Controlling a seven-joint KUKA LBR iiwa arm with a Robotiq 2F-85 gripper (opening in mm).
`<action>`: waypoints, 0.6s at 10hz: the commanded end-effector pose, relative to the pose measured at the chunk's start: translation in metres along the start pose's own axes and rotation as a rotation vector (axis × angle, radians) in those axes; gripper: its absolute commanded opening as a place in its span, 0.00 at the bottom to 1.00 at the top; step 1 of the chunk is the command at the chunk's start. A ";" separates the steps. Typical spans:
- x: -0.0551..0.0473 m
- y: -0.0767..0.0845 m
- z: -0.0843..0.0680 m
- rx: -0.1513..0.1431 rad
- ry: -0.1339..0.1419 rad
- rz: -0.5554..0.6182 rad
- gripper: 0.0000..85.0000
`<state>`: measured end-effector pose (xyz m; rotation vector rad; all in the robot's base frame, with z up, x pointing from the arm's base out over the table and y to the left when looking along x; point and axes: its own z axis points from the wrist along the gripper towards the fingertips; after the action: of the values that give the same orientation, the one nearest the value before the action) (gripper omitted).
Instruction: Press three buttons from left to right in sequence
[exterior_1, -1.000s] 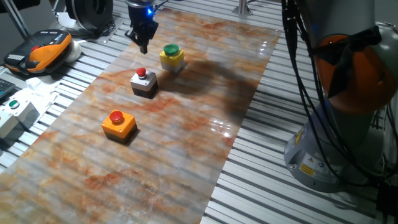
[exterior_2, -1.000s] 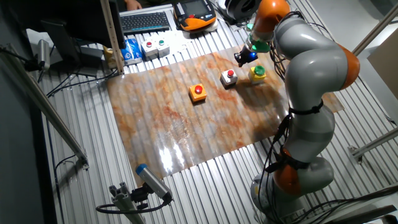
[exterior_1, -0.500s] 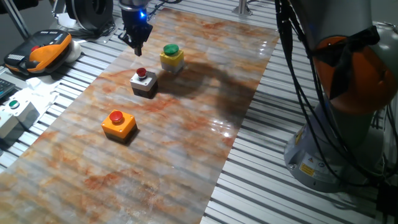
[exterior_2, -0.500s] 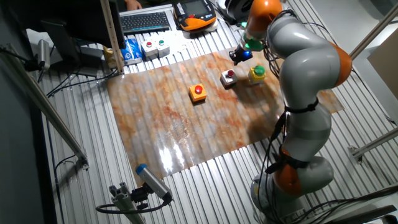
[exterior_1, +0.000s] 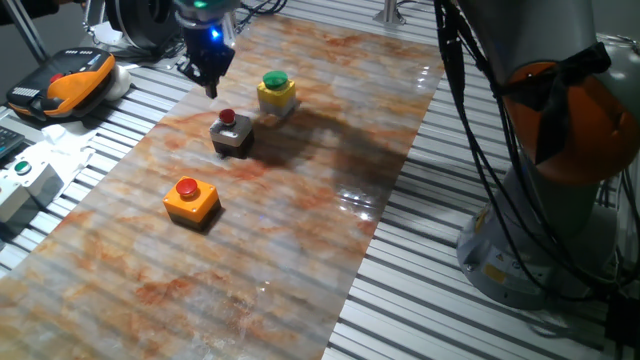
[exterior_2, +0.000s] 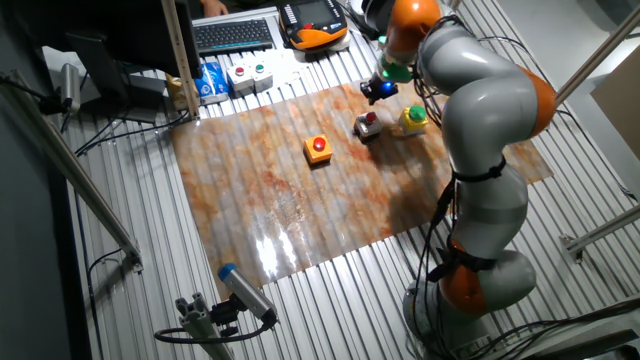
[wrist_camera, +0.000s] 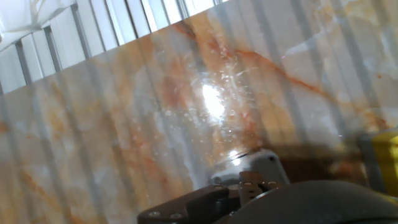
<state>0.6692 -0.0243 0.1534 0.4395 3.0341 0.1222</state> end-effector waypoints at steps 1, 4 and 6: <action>-0.001 0.002 0.000 -0.006 0.005 0.006 0.00; -0.015 0.005 -0.012 -0.015 0.044 0.022 0.00; -0.015 -0.001 -0.015 -0.012 0.042 0.012 0.00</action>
<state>0.6801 -0.0318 0.1676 0.4551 3.0673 0.1525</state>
